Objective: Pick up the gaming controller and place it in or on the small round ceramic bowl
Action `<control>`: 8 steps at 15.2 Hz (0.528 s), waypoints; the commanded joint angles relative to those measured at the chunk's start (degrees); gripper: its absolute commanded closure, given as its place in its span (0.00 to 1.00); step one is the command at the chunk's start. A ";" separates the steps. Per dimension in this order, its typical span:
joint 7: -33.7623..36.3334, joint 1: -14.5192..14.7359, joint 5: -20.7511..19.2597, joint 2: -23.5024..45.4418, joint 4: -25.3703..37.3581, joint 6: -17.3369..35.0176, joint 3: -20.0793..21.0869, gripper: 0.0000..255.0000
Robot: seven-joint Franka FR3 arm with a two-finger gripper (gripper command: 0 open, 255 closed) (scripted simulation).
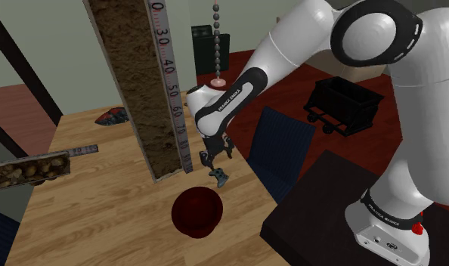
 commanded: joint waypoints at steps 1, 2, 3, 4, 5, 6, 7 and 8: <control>0.55 0.83 -0.50 5.32 5.23 -0.31 -0.28 0.00; 0.81 1.28 -0.67 7.71 7.73 -0.63 -0.38 0.00; 1.04 1.73 -0.81 10.13 10.35 -1.02 -0.48 0.00; 1.25 2.18 -0.93 12.58 13.08 -1.50 -0.58 0.00; 1.35 2.44 -0.99 13.98 14.68 -1.81 -0.64 0.00; 1.38 2.47 -1.04 14.34 14.44 -1.21 -0.69 0.00; 1.42 2.49 -1.10 14.71 14.22 -0.61 -0.74 0.00; 1.46 2.51 -1.15 15.09 14.01 -0.03 -0.79 0.00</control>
